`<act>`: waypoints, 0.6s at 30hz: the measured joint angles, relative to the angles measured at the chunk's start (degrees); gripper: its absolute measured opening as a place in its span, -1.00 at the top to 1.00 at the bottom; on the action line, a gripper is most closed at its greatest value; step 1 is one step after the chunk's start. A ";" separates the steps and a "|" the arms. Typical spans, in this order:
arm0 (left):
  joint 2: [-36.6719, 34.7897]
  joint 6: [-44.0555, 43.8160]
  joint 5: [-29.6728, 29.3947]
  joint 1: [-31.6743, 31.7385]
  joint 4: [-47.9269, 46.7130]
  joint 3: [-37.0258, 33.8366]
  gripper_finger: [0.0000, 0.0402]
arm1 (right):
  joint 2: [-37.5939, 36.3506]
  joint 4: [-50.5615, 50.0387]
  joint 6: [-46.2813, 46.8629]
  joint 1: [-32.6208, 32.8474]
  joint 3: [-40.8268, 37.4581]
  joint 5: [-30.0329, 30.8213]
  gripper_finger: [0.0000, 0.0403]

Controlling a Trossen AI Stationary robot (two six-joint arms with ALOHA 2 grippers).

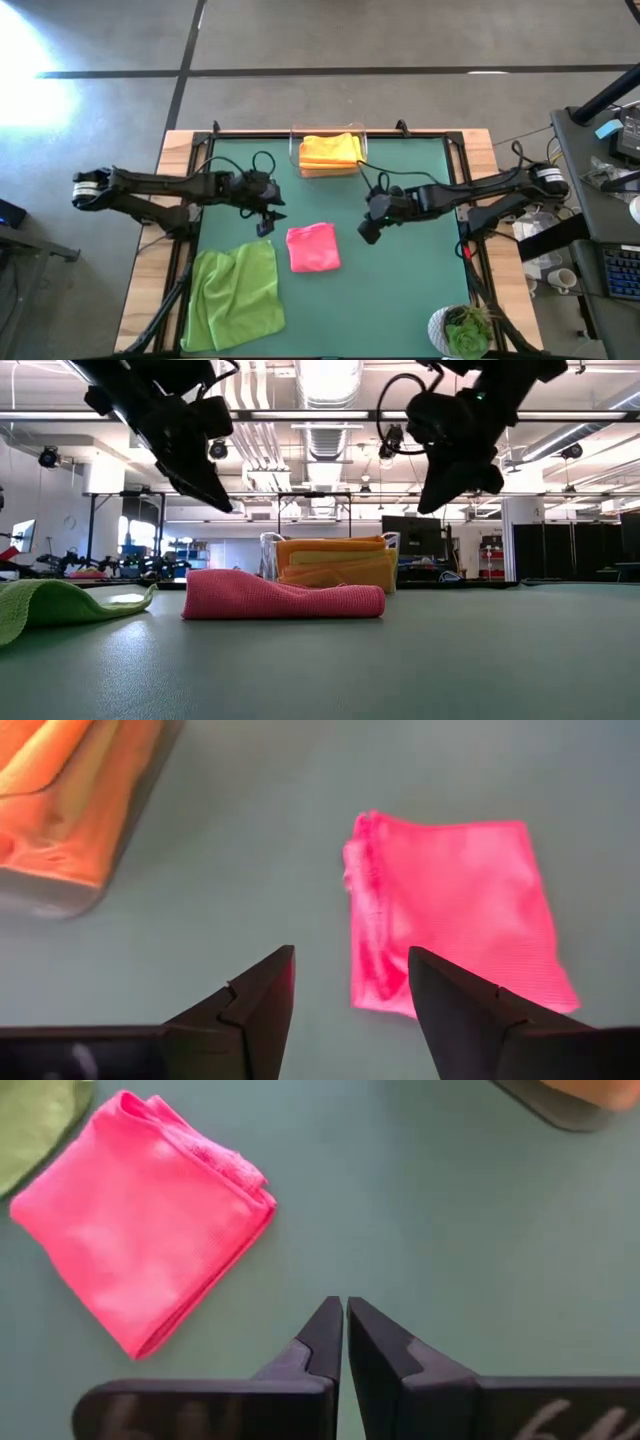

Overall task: Fold microfiber towels
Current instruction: Stack the pink microfiber towel on top of the orange microfiber towel

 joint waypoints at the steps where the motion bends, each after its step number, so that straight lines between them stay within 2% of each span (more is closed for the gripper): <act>1: 0.38 -0.53 0.83 0.19 0.89 0.00 0.10 | -0.67 0.39 0.00 -0.17 -0.86 0.16 0.94; 8: 2.60 -11.65 1.29 1.39 3.71 0.02 0.10 | -1.67 0.60 -3.86 -4.03 -3.89 -1.26 0.94; 15: 6.59 -18.02 2.29 1.63 4.17 0.02 0.10 | -1.60 0.84 -13.16 -14.22 -5.30 -15.26 0.93; 18: 8.51 -17.99 7.98 1.63 4.98 0.02 0.10 | -1.60 1.49 -15.80 -17.63 -5.30 -21.31 0.93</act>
